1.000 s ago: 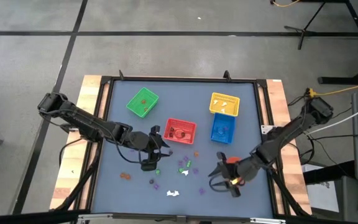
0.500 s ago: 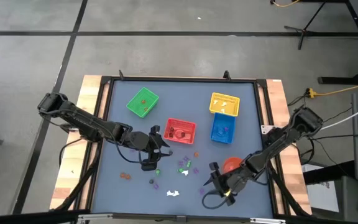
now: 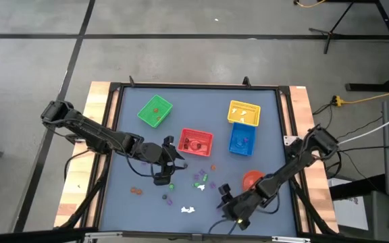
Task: Sort Halloween decoration
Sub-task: Put the violet spider toy into the blue bin
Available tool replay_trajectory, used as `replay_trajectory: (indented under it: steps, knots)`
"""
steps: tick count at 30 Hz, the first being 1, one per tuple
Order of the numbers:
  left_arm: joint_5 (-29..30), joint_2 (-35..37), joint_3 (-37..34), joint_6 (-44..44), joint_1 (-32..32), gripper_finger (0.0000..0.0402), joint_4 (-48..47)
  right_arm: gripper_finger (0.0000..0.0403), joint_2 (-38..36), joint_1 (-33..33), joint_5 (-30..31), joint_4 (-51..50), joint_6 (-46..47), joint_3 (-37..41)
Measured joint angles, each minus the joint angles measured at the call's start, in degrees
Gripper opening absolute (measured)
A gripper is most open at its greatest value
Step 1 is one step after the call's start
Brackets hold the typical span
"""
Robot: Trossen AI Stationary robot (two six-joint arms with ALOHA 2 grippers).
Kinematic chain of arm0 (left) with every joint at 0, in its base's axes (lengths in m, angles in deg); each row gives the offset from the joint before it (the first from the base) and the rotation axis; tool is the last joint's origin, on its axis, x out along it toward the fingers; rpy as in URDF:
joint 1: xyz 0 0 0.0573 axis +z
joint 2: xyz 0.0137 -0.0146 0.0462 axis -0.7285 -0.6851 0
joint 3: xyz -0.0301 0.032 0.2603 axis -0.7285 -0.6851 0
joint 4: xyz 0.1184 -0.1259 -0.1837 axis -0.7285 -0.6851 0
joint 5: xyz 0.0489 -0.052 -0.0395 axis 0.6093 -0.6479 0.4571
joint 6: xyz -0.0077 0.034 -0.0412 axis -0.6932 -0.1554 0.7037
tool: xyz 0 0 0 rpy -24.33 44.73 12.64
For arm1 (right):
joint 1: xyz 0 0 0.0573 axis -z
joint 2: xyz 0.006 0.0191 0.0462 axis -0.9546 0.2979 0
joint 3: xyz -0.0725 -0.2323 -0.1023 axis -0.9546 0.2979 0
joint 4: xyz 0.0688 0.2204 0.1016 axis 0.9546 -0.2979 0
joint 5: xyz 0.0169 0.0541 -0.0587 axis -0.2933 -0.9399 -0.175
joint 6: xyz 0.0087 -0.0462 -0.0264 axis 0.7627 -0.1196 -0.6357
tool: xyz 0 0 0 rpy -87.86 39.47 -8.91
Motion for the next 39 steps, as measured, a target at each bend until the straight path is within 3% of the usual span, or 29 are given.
replay_trajectory:
  steps: [6,16,23,39]
  knots:
    - [0.01,0.0,0.0,0.0,0.0,0.0164,0.0,0.0179,2.42,0.15,0.95,-14.08,0.23,-7.61]
    - [0.01,0.0,-0.01,0.0,0.01,0.0164,0.0,0.0179,4.11,2.71,-0.15,-15.5,0.27,-8.92]
    - [0.01,0.0,-0.01,0.0,0.01,0.0164,0.0,0.0179,4.11,3.13,-4.97,-15.42,0.41,-8.92]
    - [0.01,0.0,-0.02,0.0,0.01,0.0164,0.0,0.0179,7.27,3.1,-4.93,-14.8,0.43,-9.12]
